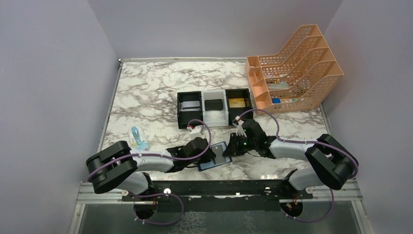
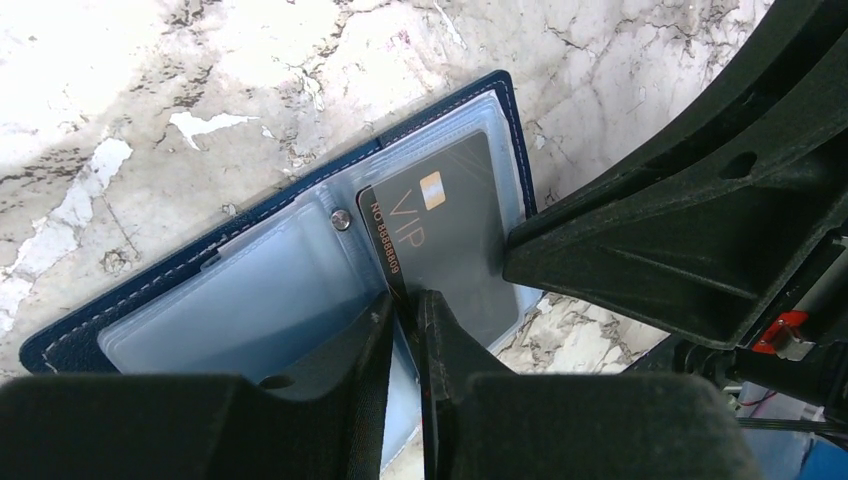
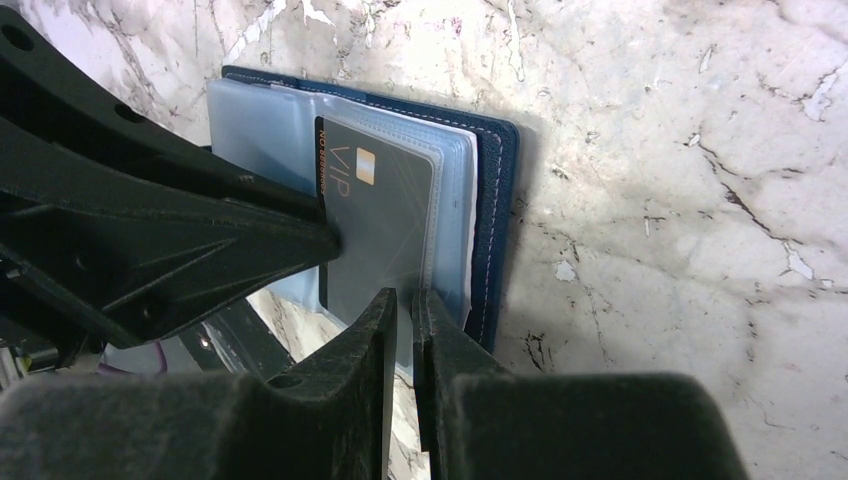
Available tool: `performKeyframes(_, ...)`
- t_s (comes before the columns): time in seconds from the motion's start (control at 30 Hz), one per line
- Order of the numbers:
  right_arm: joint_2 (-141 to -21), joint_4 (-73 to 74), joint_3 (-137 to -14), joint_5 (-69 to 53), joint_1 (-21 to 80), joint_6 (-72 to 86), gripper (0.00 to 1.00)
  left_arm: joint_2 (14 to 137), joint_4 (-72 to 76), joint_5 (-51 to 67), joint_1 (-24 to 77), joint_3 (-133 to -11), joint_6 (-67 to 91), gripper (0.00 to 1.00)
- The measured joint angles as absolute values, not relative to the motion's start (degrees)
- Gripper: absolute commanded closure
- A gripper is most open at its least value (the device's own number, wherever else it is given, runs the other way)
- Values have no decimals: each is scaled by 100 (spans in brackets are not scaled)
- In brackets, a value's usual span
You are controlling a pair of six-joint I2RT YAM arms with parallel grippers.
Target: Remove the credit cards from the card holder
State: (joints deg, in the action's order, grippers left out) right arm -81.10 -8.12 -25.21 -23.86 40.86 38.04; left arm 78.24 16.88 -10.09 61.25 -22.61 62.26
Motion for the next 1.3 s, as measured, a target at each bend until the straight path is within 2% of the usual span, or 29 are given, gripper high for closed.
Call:
performKeyframes(0.1, -8110, -862, -2491, -2388, 4075, 3844, 88, 7874, 1743, -1002, 6121, -2270, 6226, 94)
performKeyframes(0.27, -8110, -851, -2491, -2333, 4073, 3857, 88, 7885, 1756, -1031, 6110, -2272, 6261, 100)
performKeyframes(0.87, -8187, -913, -2515, -2261, 4093, 3876, 88, 7435, 1347, -1076, 6128, -2163, 6309, 100)
performKeyframes(1.0, -8187, -913, -2517, -2261, 4093, 3876, 88, 7415, 1341, -1079, 6128, -2163, 6309, 83)
performKeyframes(1.07, -8189, -913, -2519, -2263, 4093, 3876, 88, 7406, 1372, -1076, 6128, -2145, 6307, 81)
performKeyframes(1.2, -8202, -915, -2523, -2268, 4093, 3879, 88, 7404, 1544, -1072, 6128, -2005, 6331, 82)
performKeyframes(1.3, -8204, -919, -2523, -2274, 4093, 3881, 88, 7422, 1643, -1070, 6128, -2005, 6346, 89)
